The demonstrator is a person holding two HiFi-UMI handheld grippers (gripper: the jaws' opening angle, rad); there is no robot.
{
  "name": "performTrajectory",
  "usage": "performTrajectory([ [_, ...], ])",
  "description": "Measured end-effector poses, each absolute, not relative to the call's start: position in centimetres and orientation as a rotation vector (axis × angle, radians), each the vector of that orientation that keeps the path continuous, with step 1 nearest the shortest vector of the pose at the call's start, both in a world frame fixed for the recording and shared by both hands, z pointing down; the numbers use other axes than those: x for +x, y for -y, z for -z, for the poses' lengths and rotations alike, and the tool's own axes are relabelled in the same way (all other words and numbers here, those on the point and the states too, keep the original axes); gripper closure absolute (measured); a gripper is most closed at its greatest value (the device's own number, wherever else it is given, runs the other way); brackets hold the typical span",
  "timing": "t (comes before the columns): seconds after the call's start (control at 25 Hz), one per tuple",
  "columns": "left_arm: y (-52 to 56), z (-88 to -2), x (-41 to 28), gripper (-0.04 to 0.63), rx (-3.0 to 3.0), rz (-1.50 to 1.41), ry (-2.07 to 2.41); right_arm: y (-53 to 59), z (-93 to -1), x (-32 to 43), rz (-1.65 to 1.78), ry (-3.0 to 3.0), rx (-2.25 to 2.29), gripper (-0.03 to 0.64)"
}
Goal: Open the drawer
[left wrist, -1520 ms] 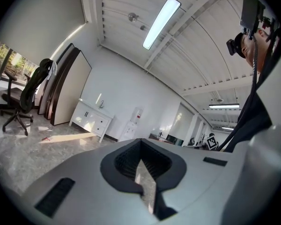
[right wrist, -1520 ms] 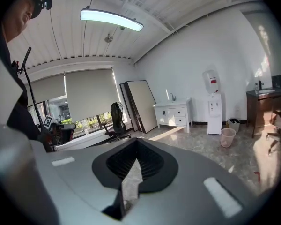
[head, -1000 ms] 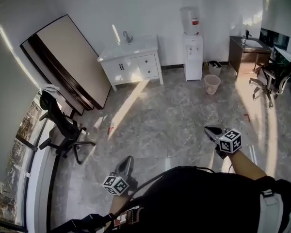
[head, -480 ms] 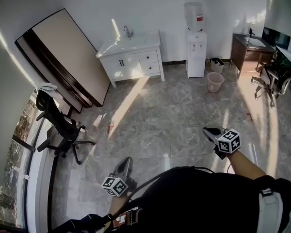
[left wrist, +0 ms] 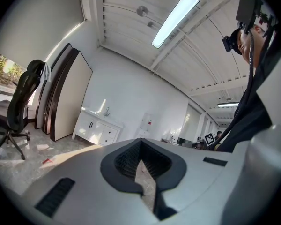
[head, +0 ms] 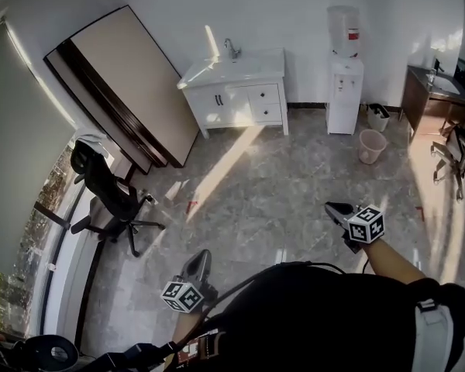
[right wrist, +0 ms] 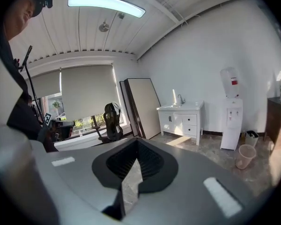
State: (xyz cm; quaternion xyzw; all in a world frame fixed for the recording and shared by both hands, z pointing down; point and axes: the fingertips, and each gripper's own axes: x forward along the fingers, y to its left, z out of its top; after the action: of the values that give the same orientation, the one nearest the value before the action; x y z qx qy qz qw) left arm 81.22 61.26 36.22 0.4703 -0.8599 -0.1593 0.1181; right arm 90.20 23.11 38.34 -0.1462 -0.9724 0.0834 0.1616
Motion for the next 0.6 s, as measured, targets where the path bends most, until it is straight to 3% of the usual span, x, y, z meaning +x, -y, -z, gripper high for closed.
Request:
performTrajectory([
  [0.6,-45.8,-35.8,72.6,0.604,1.318,0.497,2.542,-9.0,-38.2,78.8,-0.229,2.762,-0.53,0.615],
])
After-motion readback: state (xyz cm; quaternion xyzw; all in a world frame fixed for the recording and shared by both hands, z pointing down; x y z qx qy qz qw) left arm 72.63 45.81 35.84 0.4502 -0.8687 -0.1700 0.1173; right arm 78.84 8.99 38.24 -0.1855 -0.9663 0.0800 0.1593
